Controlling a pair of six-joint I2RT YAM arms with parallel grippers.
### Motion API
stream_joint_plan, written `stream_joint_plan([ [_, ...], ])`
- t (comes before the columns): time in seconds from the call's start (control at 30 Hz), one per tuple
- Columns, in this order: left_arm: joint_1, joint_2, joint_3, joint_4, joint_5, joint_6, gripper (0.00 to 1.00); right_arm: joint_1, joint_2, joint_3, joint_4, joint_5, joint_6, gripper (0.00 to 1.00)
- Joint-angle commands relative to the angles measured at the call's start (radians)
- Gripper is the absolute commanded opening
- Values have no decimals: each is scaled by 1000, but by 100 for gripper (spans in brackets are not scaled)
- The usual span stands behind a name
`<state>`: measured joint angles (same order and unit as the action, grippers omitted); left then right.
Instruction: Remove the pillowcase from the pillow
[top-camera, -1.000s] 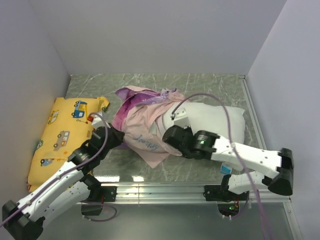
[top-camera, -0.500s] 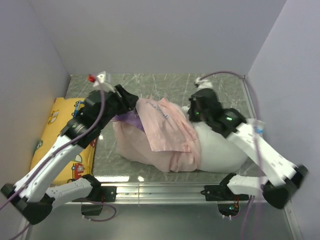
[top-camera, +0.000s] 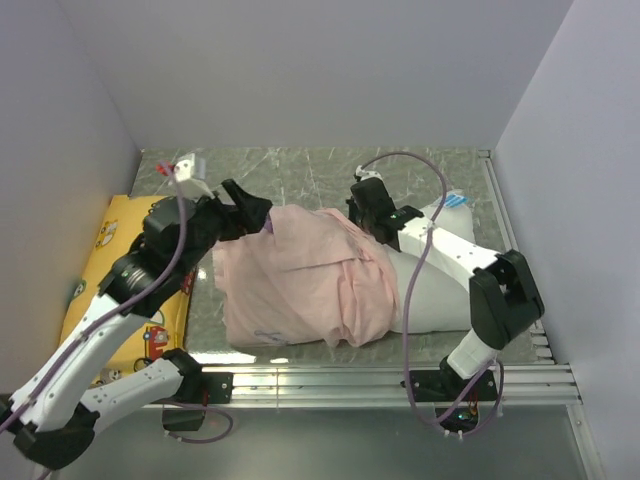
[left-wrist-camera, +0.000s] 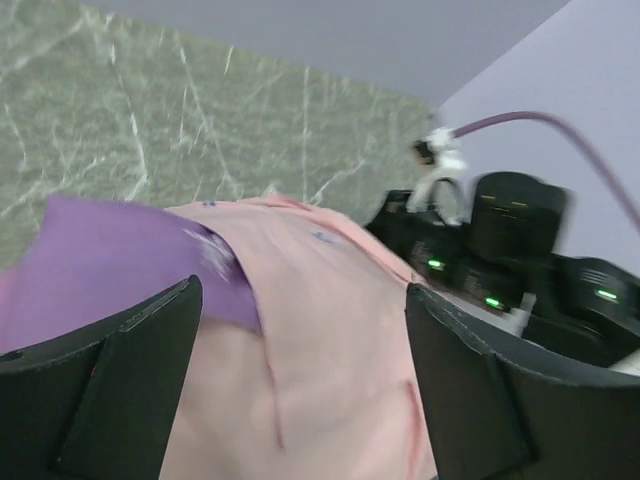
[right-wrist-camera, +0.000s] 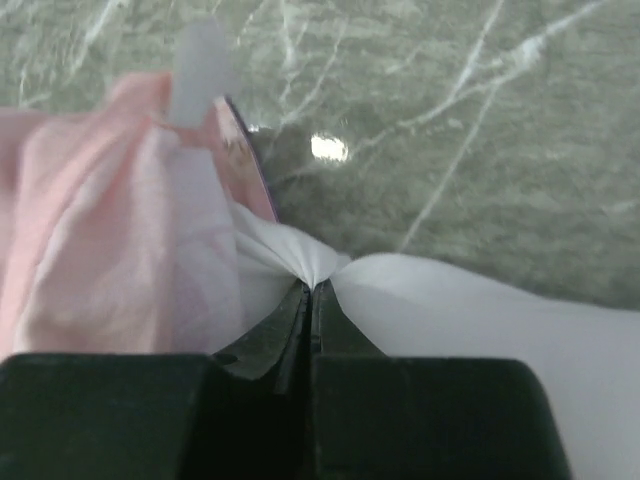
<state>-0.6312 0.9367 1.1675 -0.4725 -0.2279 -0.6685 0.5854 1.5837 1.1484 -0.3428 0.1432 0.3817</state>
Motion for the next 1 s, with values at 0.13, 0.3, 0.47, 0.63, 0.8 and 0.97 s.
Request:
stream_joint_plan([
  [0.13, -10, -64, -38, -34, -33, 7, 88, -33, 148, 37, -25, -94, 59, 0],
  [0.3, -77, -39, -179, -9, -34, -63, 85, -44, 139, 71, -31, -83, 77, 5],
  [0.47, -93, -35, -285, 98, 10, -97, 85, -56, 121, 144, -82, -53, 60, 26],
  [0.63, -93, 49, -276, 112, -16, -86, 55, -55, 20, 240, -197, -22, 17, 60],
  [0.8, -84, 144, -204, 101, -128, -68, 5, -53, -196, 243, -291, 13, 5, 75],
  [0.97, 16, 218, -143, 107, -110, -40, 1, -52, -450, 65, -302, 25, 75, 80],
])
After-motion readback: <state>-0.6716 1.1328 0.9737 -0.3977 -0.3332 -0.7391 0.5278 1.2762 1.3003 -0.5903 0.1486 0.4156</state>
